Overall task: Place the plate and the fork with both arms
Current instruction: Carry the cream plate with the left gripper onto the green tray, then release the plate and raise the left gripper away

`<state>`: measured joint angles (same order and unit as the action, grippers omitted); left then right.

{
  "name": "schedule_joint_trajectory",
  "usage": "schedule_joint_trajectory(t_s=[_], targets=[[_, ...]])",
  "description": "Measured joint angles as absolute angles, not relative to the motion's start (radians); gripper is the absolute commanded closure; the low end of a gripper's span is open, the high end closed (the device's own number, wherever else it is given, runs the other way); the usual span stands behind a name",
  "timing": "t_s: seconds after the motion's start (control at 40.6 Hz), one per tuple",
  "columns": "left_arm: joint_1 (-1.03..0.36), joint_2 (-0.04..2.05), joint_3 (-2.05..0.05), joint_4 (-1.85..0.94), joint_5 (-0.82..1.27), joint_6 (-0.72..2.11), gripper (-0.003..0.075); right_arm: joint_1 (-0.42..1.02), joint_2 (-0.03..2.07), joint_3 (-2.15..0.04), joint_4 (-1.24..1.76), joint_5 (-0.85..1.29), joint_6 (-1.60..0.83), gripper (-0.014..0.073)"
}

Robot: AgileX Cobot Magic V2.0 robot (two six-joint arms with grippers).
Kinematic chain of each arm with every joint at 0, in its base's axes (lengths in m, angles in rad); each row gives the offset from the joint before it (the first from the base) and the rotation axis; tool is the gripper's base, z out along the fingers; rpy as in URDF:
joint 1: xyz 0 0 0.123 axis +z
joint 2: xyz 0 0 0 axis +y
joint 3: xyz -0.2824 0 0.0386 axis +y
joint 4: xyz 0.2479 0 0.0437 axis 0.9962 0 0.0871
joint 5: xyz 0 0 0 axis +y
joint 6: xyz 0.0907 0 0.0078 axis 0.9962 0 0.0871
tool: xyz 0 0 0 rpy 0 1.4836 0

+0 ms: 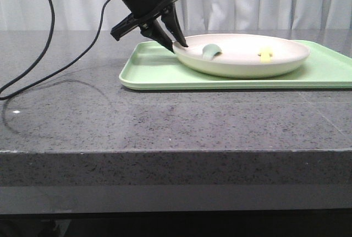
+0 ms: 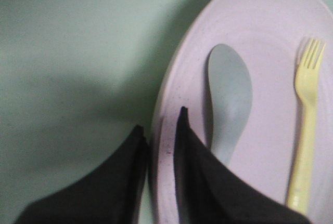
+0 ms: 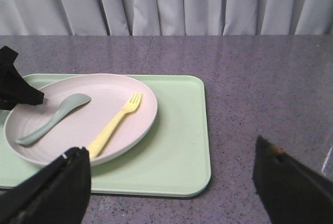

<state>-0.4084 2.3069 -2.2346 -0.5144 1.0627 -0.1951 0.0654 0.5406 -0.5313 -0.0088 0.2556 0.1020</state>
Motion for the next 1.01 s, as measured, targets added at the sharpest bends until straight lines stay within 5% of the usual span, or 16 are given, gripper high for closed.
schedule_joint_trajectory(t_s=[0.295,0.517,0.763,1.009], targets=[[-0.391,2.3,-2.382,-0.519,1.209,-0.139,0.0395,0.065,0.541,-0.531,-0.009,0.256,0.102,-0.0059],[-0.387,2.272,-2.519,-0.519,1.248,-0.11,0.0741,0.065,0.541,-0.531,-0.009,0.256,0.102,-0.0059],[-0.387,2.223,-2.506,-0.507,1.259,-0.061,0.0738,0.065,0.541,-0.531,-0.009,0.256,0.102,-0.0059],[-0.391,2.026,-2.27,-0.323,1.259,-0.006,0.0738,0.065,0.541,-0.531,-0.009,0.259,0.102,-0.0059]])
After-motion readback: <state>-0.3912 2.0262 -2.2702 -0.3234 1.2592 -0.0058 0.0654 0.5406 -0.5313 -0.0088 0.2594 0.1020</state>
